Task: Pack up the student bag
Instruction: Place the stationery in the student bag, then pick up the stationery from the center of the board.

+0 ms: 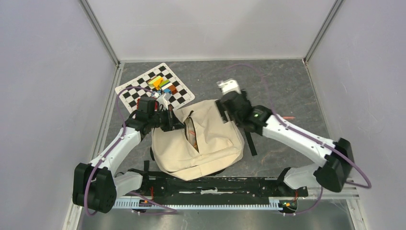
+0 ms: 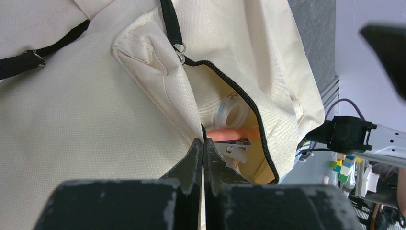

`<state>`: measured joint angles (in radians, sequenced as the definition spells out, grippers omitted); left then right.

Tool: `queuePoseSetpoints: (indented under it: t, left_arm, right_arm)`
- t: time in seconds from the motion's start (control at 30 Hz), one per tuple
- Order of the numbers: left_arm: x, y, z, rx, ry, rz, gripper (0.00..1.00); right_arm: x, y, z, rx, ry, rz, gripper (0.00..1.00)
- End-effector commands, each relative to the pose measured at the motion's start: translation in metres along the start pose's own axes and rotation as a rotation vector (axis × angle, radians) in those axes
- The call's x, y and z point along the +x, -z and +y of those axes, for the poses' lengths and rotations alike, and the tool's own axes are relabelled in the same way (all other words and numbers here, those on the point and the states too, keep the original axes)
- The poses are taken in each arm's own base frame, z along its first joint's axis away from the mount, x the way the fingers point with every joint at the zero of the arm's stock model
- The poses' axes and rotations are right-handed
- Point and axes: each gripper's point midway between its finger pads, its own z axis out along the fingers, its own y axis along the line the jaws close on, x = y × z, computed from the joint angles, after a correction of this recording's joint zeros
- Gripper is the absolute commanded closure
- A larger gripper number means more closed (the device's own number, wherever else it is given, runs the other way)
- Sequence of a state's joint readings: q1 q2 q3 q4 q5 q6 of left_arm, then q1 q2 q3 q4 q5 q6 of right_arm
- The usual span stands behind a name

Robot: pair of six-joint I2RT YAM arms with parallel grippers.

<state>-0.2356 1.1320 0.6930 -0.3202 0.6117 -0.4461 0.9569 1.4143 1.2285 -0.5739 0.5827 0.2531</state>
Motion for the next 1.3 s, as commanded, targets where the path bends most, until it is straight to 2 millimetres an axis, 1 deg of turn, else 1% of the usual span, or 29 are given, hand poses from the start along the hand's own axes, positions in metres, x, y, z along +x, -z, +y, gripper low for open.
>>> queuePoseSetpoints:
  t: [0.0, 0.07, 0.23, 0.3, 0.37, 0.47, 0.53, 0.63, 0.7, 0.77, 0.83, 1.1, 1.27]
  left_arm:
    - [-0.021, 0.006, -0.012, 0.038, -0.056, -0.076, 0.98]
    - [-0.022, 0.007, -0.013, 0.041, -0.055, -0.077, 0.98]
    - [-0.021, 0.008, -0.014, 0.046, -0.056, -0.076, 0.98]
    - [-0.022, 0.008, -0.014, 0.047, -0.057, -0.08, 0.98]
    - [-0.022, 0.008, -0.014, 0.048, -0.057, -0.082, 0.98]
    - [-0.022, 0.008, -0.014, 0.05, -0.054, -0.082, 0.98]
    - [-0.022, 0.008, -0.015, 0.053, -0.054, -0.082, 0.98]
    - [-0.023, 0.008, -0.015, 0.058, -0.052, -0.083, 0.98]
    - [-0.023, 0.008, -0.015, 0.06, -0.05, -0.082, 0.98]
    - [-0.023, 0.008, -0.015, 0.062, -0.048, -0.082, 0.98]
    - [-0.023, 0.008, -0.015, 0.064, -0.044, -0.082, 0.98]
    - [-0.024, 0.008, -0.016, 0.07, -0.042, -0.084, 0.98]
    - [-0.024, 0.009, -0.015, 0.07, -0.039, -0.088, 0.98]
  right_arm:
    - [0.029, -0.006, -0.078, 0.096, -0.16, 0.003, 0.16]
    - [0.048, -0.014, -0.111, 0.132, -0.271, 0.008, 0.16]
    - [0.103, -0.037, -0.172, 0.234, -0.504, 0.066, 0.21]
    - [0.123, -0.044, -0.195, 0.303, -0.607, 0.08, 0.19]
    - [0.139, -0.051, -0.21, 0.332, -0.706, 0.093, 0.18]
    - [0.158, -0.061, -0.226, 0.377, -0.798, 0.124, 0.18]
    - [0.17, -0.067, -0.233, 0.415, -0.843, 0.161, 0.2]
    - [0.184, -0.073, -0.237, 0.482, -0.905, 0.218, 0.25]
    - [0.189, -0.076, -0.241, 0.529, -0.944, 0.226, 0.26]
    - [0.194, -0.078, -0.243, 0.575, -0.985, 0.241, 0.3]
    - [0.197, -0.081, -0.245, 0.598, -0.998, 0.266, 0.33]
    - [0.205, -0.097, -0.253, 0.669, -1.017, 0.328, 0.35]
    - [0.22, -0.099, -0.252, 0.698, -0.995, 0.377, 0.41]
